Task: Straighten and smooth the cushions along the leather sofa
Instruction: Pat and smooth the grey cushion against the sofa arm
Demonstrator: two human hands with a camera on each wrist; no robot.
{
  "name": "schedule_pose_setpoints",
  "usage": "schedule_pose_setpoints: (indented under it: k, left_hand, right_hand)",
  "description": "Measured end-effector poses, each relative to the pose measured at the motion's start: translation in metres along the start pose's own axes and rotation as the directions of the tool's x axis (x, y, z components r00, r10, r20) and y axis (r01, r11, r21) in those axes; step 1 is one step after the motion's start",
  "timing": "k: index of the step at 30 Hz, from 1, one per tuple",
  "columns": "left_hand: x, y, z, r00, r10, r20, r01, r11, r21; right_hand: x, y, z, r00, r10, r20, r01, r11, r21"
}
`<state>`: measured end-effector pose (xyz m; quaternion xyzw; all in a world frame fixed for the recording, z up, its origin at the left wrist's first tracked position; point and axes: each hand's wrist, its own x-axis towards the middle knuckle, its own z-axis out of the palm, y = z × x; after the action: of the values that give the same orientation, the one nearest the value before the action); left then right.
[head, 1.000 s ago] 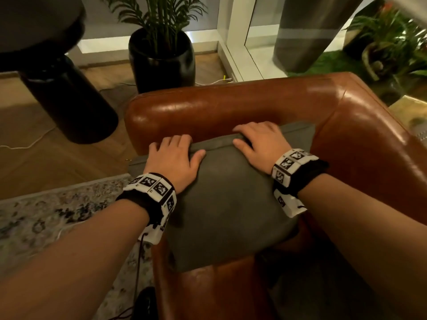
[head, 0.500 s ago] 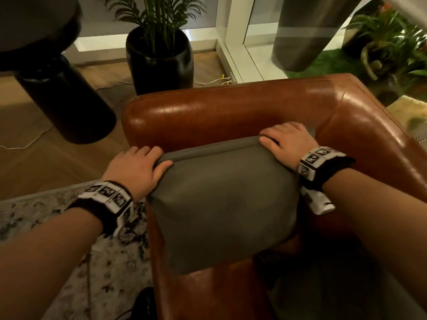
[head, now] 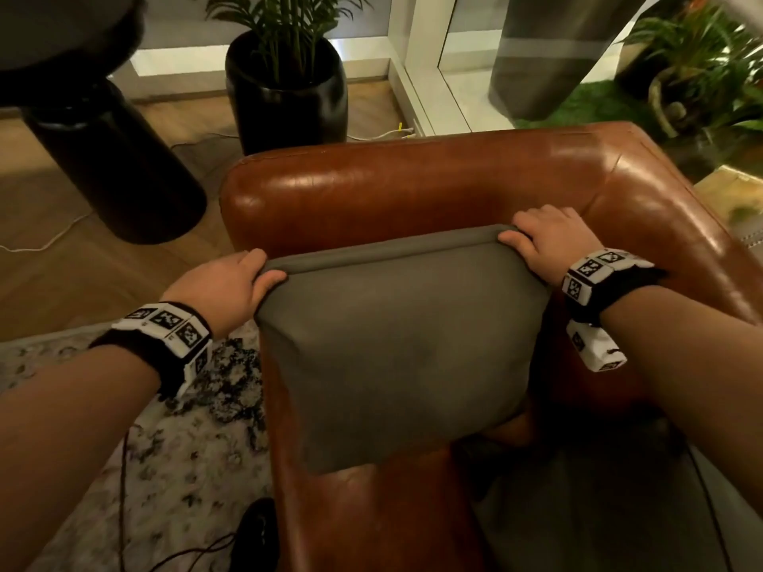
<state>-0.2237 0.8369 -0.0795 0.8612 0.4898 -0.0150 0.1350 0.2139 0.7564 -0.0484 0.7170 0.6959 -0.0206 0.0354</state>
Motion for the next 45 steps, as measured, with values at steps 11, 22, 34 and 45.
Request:
schedule_pose_setpoints:
  k: [11, 22, 34, 45]
  left_hand:
    - [-0.049, 0.035, 0.059, 0.701, -0.632, 0.33, 0.296, -0.163, -0.941]
    - [-0.049, 0.059, 0.059, 0.612, -0.723, 0.32, 0.174, -0.272, -0.946]
    - [-0.062, 0.072, 0.069, 0.709, -0.627, 0.323, 0.144, -0.32, -0.936]
    - [-0.054, 0.057, 0.077, 0.609, -0.741, 0.282, 0.221, -0.183, -0.958]
  right_hand:
    - [-0.043, 0.002, 0.046, 0.641, 0.655, 0.399, -0.448, -0.103, 0.888]
    - [-0.045, -0.008, 0.028, 0.486, 0.819, 0.303, -0.508, -0.017, 0.861]
    - [-0.063, 0.0, 0.034, 0.604, 0.662, 0.443, -0.377, -0.253, 0.891]
    - [-0.071, -0.005, 0.034, 0.507, 0.76, 0.406, -0.45, -0.168, 0.877]
